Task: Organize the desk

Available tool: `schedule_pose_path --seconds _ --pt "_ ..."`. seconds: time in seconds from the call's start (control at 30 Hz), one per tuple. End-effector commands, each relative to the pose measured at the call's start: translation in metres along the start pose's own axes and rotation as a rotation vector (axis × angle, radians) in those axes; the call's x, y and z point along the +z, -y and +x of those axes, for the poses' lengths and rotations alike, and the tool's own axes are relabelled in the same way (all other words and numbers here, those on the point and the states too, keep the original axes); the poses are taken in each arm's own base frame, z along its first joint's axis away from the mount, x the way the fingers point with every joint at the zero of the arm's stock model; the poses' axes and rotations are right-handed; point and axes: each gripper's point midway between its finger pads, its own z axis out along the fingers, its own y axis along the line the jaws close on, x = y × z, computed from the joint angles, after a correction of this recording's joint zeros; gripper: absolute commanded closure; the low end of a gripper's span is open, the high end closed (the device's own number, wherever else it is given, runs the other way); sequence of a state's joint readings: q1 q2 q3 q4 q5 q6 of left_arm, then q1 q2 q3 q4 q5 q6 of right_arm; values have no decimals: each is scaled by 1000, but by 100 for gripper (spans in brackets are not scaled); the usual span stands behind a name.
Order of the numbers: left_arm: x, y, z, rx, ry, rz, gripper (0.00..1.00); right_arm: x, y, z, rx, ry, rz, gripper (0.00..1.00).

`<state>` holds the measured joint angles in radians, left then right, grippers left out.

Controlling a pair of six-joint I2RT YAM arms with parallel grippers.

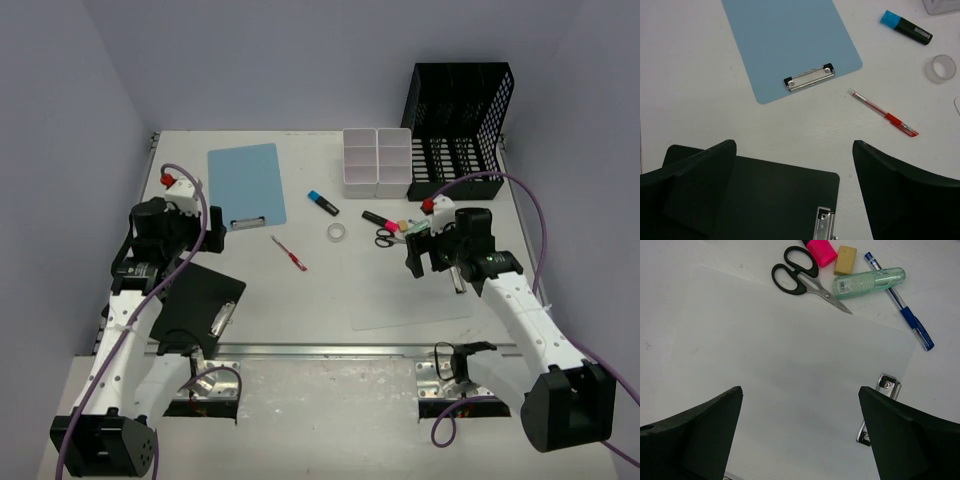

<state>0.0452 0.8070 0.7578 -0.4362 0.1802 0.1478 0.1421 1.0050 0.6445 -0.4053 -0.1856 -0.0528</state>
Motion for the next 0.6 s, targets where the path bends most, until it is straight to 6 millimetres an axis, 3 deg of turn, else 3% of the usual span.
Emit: schedule_pose_path --seconds 0.0,0.57 --pt "0 4 -13 27 51 24 0 -1 -1 -11 -15 31 -4 1" --pt "-1 23 -9 61 48 138 0 6 0 -3 -28 -14 -12 1"
